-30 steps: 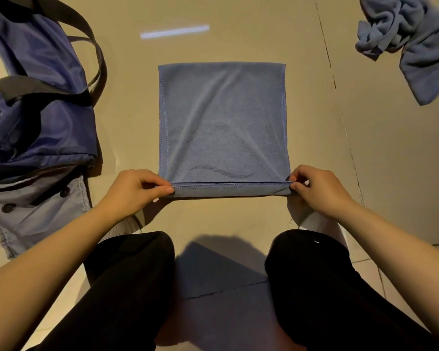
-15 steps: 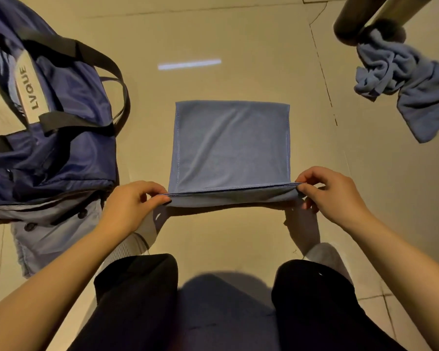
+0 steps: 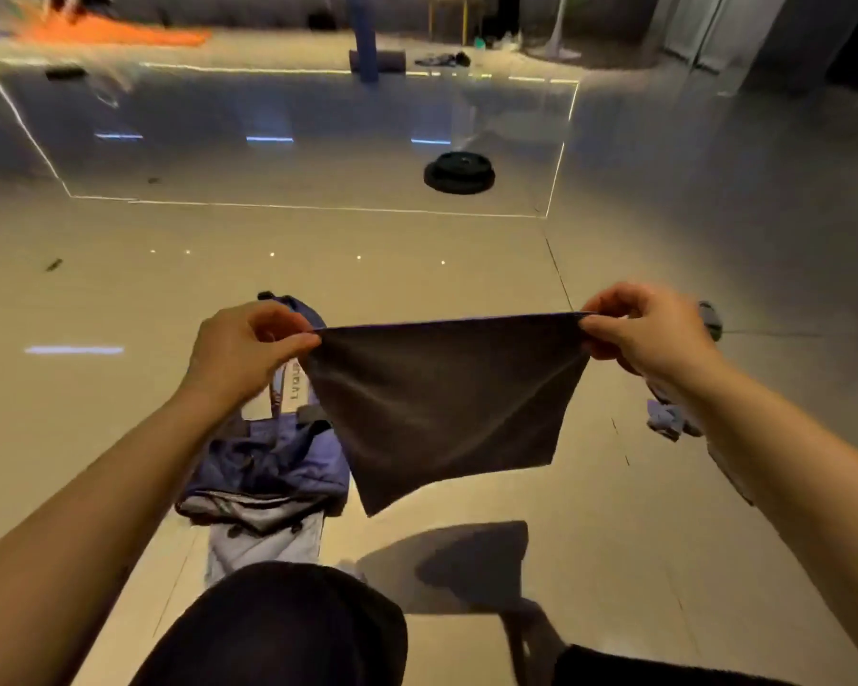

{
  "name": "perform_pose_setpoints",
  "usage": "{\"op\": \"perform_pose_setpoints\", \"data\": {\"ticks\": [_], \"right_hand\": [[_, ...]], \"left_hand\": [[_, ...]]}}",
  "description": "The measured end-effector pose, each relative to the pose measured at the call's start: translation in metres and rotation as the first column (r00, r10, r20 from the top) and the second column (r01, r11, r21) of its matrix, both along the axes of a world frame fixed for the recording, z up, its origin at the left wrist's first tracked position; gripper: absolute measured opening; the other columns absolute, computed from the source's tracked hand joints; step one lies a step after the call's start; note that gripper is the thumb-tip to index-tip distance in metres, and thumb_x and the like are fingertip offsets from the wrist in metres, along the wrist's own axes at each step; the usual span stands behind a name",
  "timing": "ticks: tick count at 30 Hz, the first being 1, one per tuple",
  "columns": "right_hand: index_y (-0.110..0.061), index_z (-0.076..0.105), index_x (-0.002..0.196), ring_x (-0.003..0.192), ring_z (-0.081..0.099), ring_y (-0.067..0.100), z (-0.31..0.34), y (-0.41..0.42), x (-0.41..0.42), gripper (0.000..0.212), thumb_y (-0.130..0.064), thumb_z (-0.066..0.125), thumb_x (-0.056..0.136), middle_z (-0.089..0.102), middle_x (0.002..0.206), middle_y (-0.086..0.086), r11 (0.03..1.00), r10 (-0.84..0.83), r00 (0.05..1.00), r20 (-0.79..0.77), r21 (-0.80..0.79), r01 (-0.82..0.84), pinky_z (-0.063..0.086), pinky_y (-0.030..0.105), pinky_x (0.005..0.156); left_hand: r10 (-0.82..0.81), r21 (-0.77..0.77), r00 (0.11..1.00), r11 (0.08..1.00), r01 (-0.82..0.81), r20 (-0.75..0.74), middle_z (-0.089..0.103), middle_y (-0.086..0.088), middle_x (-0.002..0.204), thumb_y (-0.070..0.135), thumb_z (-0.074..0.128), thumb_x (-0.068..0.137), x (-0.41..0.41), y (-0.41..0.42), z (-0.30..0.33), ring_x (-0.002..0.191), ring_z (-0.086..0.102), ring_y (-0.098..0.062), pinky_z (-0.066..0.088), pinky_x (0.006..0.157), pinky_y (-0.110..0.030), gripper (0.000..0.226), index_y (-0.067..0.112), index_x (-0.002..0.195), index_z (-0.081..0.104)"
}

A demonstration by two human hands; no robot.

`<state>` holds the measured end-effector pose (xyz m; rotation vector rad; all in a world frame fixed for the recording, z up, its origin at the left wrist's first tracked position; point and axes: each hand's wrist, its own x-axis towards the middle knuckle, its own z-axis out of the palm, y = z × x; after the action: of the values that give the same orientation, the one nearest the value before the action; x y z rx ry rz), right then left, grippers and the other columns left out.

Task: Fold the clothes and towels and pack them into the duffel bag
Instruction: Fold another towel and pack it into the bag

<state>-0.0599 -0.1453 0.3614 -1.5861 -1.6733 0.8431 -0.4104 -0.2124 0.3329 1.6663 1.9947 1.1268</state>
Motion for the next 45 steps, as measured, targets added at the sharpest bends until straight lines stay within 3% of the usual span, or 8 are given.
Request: {"op": "perform_pose_setpoints", "data": {"ticks": [5, 10, 15, 22, 25, 35, 39, 45], "right_hand": [[-0.014, 0.064, 0.091, 0.074, 0.066, 0.020, 0.060, -0.038, -0.047, 0.009, -0.006, 0.063, 0.090, 0.067, 0.086, 0.010, 0.992, 0.071, 0.992, 0.104, 0.096, -0.081, 0.055, 0.029, 0.063], [-0.011, 0.060, 0.099, 0.066, 0.067, 0.023, 0.107, -0.074, -0.098, 0.007, -0.008, 0.060, 0.093, 0.065, 0.089, 0.012, 0.984, 0.140, 0.987, -0.084, 0.125, -0.129, 0.054, 0.028, 0.057], [-0.011, 0.062, 0.101, 0.071, 0.069, 0.021, 0.126, -0.107, -0.140, 0.010, -0.011, 0.063, 0.091, 0.066, 0.087, 0.009, 0.941, 0.262, 0.964, -0.034, 0.231, -0.248, 0.057, 0.029, 0.066], [-0.009, 0.068, 0.102, 0.081, 0.062, 0.020, 0.135, -0.134, -0.151, 0.013, -0.010, 0.065, 0.089, 0.064, 0.091, 0.007, 0.912, 0.259, 0.960, 0.110, 0.301, -0.280, 0.048, 0.023, 0.066], [-0.013, 0.069, 0.099, 0.091, 0.059, 0.022, 0.130, -0.141, -0.133, 0.011, -0.013, 0.067, 0.088, 0.065, 0.096, 0.006, 0.931, 0.181, 0.973, 0.140, 0.293, -0.216, 0.045, 0.031, 0.074], [-0.013, 0.065, 0.094, 0.066, 0.066, 0.006, 0.090, -0.159, -0.006, 0.007, -0.009, 0.061, 0.091, 0.069, 0.086, 0.006, 0.941, 0.332, 0.940, 0.080, -0.097, -0.324, 0.050, 0.018, 0.055], [-0.009, 0.066, 0.094, 0.068, 0.062, 0.013, 0.057, -0.144, 0.028, 0.006, -0.009, 0.064, 0.088, 0.068, 0.085, 0.007, 0.942, 0.255, 0.966, 0.036, -0.236, -0.240, 0.049, 0.021, 0.055], [-0.002, 0.065, 0.096, 0.073, 0.061, 0.020, -0.039, -0.085, 0.061, 0.010, -0.006, 0.067, 0.087, 0.068, 0.091, 0.016, 0.890, 0.079, 0.996, 0.039, -0.452, -0.053, 0.050, 0.023, 0.054]], "left_hand": [[0.083, 0.087, 0.981, 0.994, -0.069, -0.173, 0.067, -0.002, 0.081, 0.014, 0.074, 0.081, -0.037, -0.049, 0.075, 0.081, 0.065, -0.024, 0.046, 0.076, -0.029, 0.008, 0.019, 0.084, 0.069], [0.207, 0.195, 0.974, 0.963, -0.186, -0.093, 0.066, -0.006, 0.089, 0.011, 0.070, 0.085, -0.082, -0.115, 0.127, 0.083, 0.064, -0.025, 0.056, 0.082, -0.044, 0.008, 0.014, 0.093, 0.069], [0.270, 0.195, 0.963, 0.946, -0.260, -0.026, 0.070, -0.011, 0.091, 0.010, 0.071, 0.085, -0.124, -0.178, 0.146, 0.087, 0.065, -0.027, 0.054, 0.082, -0.041, 0.010, 0.018, 0.090, 0.069], [0.205, 0.157, 0.969, 0.970, -0.184, -0.135, 0.069, -0.007, 0.092, 0.011, 0.068, 0.087, -0.131, -0.223, 0.148, 0.090, 0.064, -0.023, 0.050, 0.082, -0.033, 0.011, 0.013, 0.098, 0.071], [0.147, 0.147, 0.989, 0.978, -0.147, 0.009, 0.068, -0.007, 0.093, 0.012, 0.063, 0.091, -0.111, -0.227, 0.141, 0.091, 0.063, -0.024, 0.053, 0.082, -0.037, 0.007, 0.015, 0.096, 0.066], [-0.124, -0.011, 0.947, 0.991, 0.133, 0.296, 0.070, -0.005, 0.078, 0.009, 0.066, 0.088, -0.042, -0.196, 0.096, 0.071, 0.066, -0.012, 0.057, 0.060, -0.021, 0.007, 0.016, 0.086, 0.068], [-0.248, -0.270, 0.920, 0.904, 0.333, 0.305, 0.068, 0.000, 0.068, 0.014, 0.064, 0.089, -0.020, -0.141, 0.068, 0.057, 0.060, -0.007, 0.048, 0.052, -0.016, 0.009, 0.014, 0.081, 0.069], [-0.262, -0.487, 0.931, 0.797, 0.357, 0.255, 0.071, -0.003, 0.080, 0.019, 0.065, 0.091, 0.017, -0.041, -0.033, 0.063, 0.062, -0.009, 0.049, 0.059, -0.024, 0.007, 0.013, 0.088, 0.067]]}}
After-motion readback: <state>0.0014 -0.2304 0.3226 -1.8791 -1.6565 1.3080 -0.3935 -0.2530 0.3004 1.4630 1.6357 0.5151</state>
